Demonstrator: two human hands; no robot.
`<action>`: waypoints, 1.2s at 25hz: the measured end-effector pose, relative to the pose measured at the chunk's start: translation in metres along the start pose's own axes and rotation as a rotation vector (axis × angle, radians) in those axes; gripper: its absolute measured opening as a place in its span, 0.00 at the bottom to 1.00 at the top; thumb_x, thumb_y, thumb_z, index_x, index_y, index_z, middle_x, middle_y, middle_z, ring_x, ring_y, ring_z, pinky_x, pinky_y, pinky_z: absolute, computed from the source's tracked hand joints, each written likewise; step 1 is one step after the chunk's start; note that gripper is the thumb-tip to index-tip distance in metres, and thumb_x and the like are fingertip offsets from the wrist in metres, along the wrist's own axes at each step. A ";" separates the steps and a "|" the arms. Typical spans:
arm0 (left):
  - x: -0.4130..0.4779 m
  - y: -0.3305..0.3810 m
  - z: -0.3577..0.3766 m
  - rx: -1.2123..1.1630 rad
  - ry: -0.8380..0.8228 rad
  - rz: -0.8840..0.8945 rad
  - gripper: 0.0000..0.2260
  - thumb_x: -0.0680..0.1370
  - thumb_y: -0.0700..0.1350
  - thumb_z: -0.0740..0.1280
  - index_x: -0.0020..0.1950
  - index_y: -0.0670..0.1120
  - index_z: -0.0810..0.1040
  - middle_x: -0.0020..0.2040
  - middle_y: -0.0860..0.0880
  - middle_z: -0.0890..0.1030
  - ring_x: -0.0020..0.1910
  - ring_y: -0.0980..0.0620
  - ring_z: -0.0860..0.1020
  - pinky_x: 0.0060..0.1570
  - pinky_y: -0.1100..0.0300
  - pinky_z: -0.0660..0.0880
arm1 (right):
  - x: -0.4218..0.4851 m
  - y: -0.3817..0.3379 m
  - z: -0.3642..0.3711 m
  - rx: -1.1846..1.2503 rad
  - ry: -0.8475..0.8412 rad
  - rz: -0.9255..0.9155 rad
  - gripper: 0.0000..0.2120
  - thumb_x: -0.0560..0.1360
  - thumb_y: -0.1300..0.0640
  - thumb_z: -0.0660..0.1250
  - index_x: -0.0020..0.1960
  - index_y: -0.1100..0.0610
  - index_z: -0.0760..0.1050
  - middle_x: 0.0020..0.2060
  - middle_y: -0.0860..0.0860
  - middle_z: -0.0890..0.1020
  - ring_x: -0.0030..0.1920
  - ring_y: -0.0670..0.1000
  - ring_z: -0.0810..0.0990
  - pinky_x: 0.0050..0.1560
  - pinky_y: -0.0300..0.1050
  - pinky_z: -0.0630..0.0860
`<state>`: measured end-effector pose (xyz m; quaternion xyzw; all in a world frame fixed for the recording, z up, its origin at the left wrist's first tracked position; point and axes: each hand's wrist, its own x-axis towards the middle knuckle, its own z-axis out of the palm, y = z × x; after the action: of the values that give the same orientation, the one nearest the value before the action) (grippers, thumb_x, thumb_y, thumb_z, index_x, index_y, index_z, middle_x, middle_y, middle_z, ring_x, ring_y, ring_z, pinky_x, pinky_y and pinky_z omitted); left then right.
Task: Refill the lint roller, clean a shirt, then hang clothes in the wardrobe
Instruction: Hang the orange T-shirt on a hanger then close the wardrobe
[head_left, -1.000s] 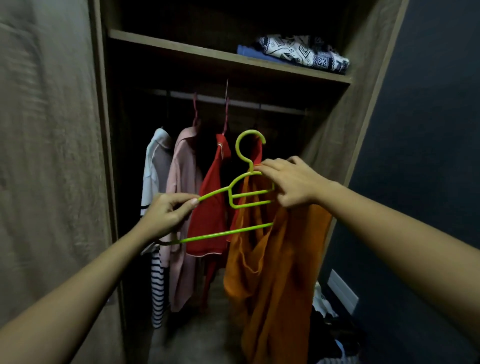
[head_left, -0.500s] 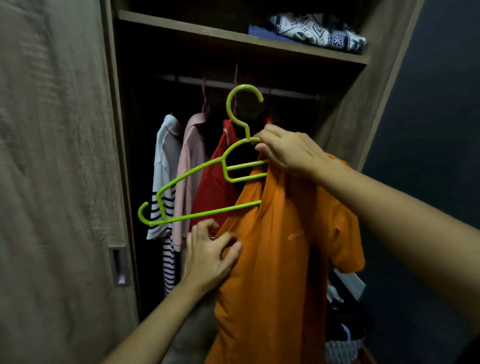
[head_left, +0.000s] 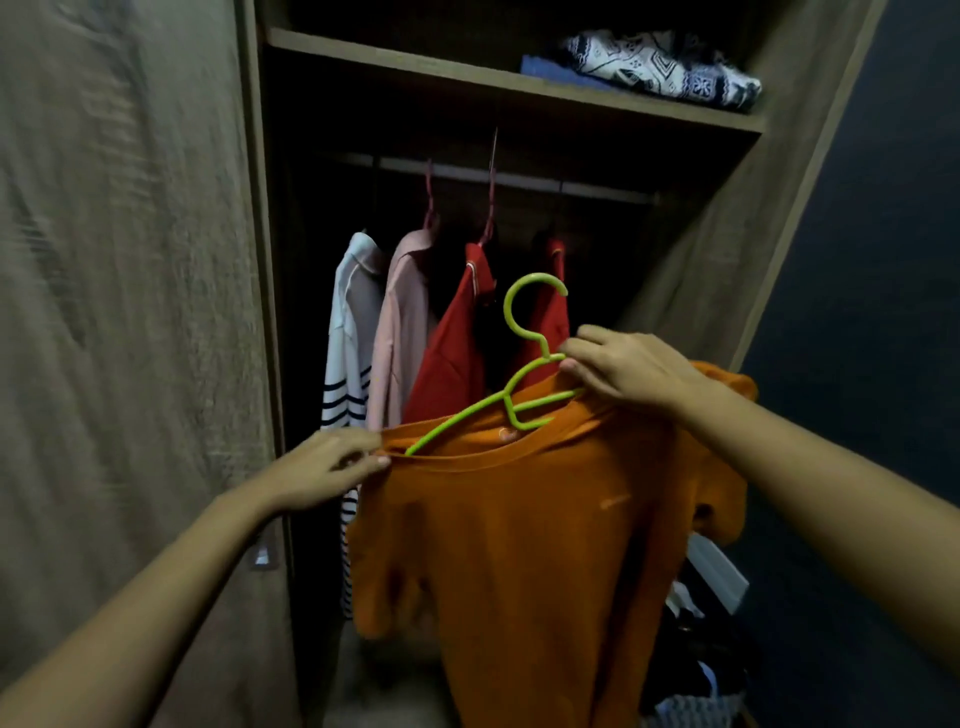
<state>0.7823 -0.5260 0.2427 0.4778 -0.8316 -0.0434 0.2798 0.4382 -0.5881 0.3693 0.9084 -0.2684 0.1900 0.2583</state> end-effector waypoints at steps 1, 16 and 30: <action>0.008 0.010 -0.006 0.018 -0.015 0.045 0.24 0.75 0.70 0.48 0.44 0.53 0.73 0.41 0.56 0.76 0.42 0.60 0.75 0.43 0.62 0.71 | 0.001 -0.007 0.004 0.045 0.007 0.016 0.27 0.79 0.41 0.43 0.54 0.57 0.74 0.46 0.55 0.78 0.41 0.56 0.80 0.35 0.44 0.76; 0.016 0.028 -0.053 0.204 0.577 -0.330 0.09 0.71 0.46 0.71 0.51 0.52 0.77 0.45 0.45 0.83 0.45 0.42 0.81 0.41 0.51 0.76 | -0.027 -0.015 0.035 0.614 -0.037 0.322 0.14 0.79 0.47 0.56 0.55 0.52 0.75 0.49 0.50 0.81 0.48 0.45 0.79 0.49 0.44 0.75; -0.004 0.038 -0.101 -0.188 0.491 -0.212 0.12 0.72 0.50 0.70 0.39 0.71 0.79 0.38 0.72 0.80 0.42 0.70 0.79 0.40 0.76 0.73 | -0.026 -0.013 0.034 1.088 0.023 0.601 0.14 0.77 0.48 0.58 0.55 0.53 0.76 0.44 0.46 0.81 0.43 0.39 0.78 0.44 0.30 0.73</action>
<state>0.8062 -0.4822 0.3388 0.5301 -0.6767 -0.0321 0.5100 0.4326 -0.5878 0.3250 0.7924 -0.3743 0.3737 -0.3038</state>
